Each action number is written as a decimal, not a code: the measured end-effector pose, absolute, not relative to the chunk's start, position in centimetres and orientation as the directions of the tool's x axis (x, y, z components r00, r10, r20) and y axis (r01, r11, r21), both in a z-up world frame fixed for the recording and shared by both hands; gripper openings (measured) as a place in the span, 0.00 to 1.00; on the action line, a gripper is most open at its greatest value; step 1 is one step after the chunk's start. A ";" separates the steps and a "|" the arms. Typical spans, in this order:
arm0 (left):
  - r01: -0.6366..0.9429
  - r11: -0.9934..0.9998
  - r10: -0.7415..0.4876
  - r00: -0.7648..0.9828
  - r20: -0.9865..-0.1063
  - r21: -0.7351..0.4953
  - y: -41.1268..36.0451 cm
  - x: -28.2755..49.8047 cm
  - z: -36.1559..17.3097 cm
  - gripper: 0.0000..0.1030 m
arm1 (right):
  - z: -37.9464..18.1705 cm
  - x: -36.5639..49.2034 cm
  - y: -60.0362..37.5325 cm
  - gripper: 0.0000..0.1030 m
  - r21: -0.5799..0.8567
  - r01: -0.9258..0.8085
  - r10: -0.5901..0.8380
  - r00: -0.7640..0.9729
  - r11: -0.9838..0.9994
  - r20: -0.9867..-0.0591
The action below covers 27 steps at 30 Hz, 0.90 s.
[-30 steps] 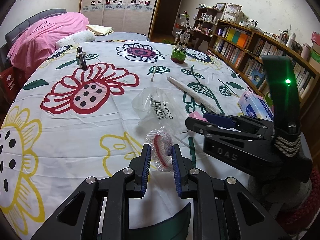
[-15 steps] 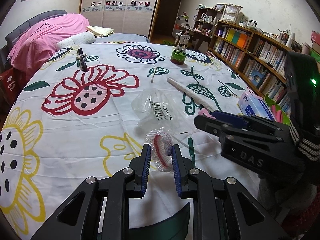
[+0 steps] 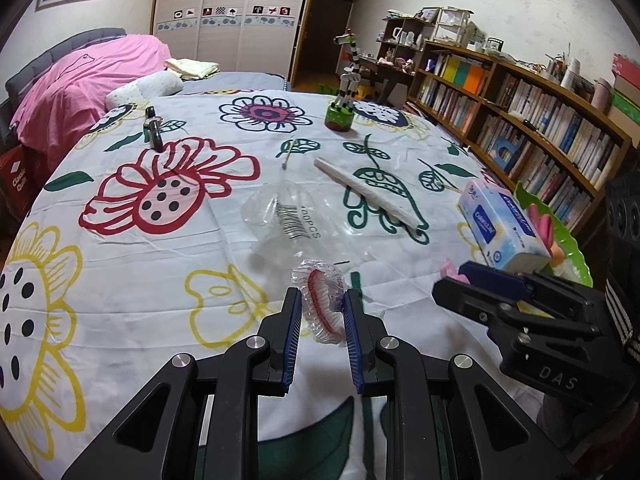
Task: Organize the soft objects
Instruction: 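Carry the pink clip into the green tray with the right gripper while the left carries the bag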
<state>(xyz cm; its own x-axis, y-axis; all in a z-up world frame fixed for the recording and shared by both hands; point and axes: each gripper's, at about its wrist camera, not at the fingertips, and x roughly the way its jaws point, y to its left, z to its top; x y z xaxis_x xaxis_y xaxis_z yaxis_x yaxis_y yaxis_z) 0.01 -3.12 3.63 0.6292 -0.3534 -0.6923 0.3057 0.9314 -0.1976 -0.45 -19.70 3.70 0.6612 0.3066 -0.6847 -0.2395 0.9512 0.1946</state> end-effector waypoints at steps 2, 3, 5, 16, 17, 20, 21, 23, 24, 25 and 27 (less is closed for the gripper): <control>0.311 0.930 -0.356 0.629 -0.691 -0.196 -3.4 -0.3 3.8 0.21 | 3.7 -1.1 -20.1 0.40 0.199 -0.234 0.305 0.662 0.952 -0.685; 0.313 0.929 -0.358 0.629 -0.690 -0.196 -3.6 -0.4 3.8 0.21 | 3.7 -1.3 -20.3 0.40 0.200 -0.232 0.305 0.662 0.952 -0.685; 0.318 0.928 -0.360 0.630 -0.688 -0.195 -3.9 -0.7 4.0 0.21 | 3.8 -1.8 -20.8 0.40 0.201 -0.225 0.301 0.665 0.953 -0.683; 0.351 0.917 -0.381 0.631 -0.676 -0.188 -6.2 -2.1 4.7 0.21 | 4.0 -4.5 -24.9 0.40 0.211 -0.154 0.257 0.701 0.965 -0.665; 0.357 0.915 -0.383 0.628 -0.677 -0.187 -6.5 -2.2 4.7 0.21 | 3.9 -4.7 -25.1 0.40 0.211 -0.148 0.253 0.703 0.966 -0.665; 0.371 0.910 -0.391 0.618 -0.682 -0.185 -7.5 -2.6 4.6 0.21 | 3.7 -5.4 -26.2 0.40 0.213 -0.124 0.237 0.706 0.969 -0.667; 0.376 0.908 -0.393 0.615 -0.683 -0.184 -7.8 -2.7 4.5 0.21 | 3.6 -5.5 -26.7 0.40 0.212 -0.114 0.229 0.709 0.971 -0.667; 0.389 0.904 -0.398 0.609 -0.686 -0.180 -8.5 -2.8 4.5 0.21 | 3.6 -5.8 -27.4 0.40 0.212 -0.096 0.216 0.713 0.973 -0.667; 0.394 0.902 -0.401 0.607 -0.686 -0.178 -8.7 -2.9 4.5 0.21 | 3.6 -6.0 -27.9 0.40 0.212 -0.087 0.209 0.716 0.973 -0.666; 0.399 0.900 -0.403 0.605 -0.687 -0.176 -9.0 -3.0 4.5 0.21 | 3.6 -6.1 -28.3 0.40 0.213 -0.077 0.203 0.719 0.974 -0.665; 0.409 0.896 -0.406 0.602 -0.688 -0.171 -9.6 -3.1 4.6 0.21 | 3.7 -6.3 -29.1 0.40 0.220 -0.061 0.195 0.723 0.974 -0.663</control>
<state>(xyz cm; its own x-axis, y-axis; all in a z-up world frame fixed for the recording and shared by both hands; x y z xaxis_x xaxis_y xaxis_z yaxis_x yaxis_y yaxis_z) -3.13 -9.60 4.64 0.6018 -0.4062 -0.6877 0.4093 0.8962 -0.1712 -6.35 -29.05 3.71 0.7232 0.1951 -0.6625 -0.0614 0.9736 0.2198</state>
